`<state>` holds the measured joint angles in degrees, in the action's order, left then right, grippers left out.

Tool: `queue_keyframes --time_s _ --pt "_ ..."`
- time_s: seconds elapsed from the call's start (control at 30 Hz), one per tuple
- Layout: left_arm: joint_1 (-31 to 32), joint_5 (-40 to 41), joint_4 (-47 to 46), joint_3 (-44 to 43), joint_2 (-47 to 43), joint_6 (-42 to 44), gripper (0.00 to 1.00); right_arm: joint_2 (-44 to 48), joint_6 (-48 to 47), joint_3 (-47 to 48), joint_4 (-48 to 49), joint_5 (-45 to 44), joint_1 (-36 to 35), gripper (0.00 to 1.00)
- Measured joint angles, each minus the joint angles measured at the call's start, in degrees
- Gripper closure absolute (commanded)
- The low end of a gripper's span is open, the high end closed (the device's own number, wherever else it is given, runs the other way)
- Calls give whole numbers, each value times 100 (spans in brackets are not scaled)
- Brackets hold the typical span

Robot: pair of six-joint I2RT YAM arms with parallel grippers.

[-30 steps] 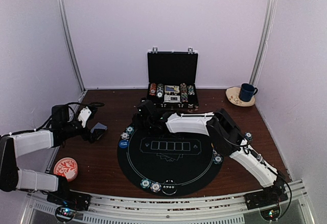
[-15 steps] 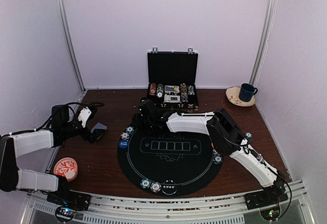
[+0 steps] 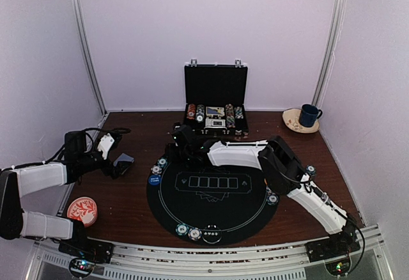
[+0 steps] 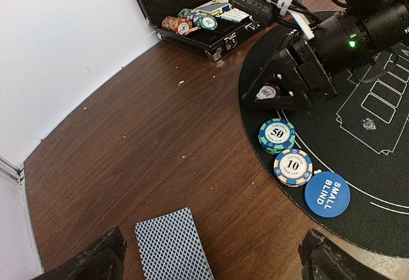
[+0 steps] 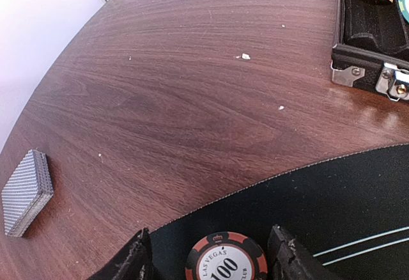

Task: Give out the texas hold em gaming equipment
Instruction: Place the poker chips pile in the small blind area.

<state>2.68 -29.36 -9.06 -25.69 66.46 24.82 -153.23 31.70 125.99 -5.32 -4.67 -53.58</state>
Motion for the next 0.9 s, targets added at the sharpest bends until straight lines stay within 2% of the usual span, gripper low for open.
queue_keyframes --time_s 0.73,0.9 --pt "0 0 0 0 0 0 2 26 -28 -103 210 389 -92 39" --pt "0 0 0 0 0 0 2 68 -33 -142 186 326 -107 36"
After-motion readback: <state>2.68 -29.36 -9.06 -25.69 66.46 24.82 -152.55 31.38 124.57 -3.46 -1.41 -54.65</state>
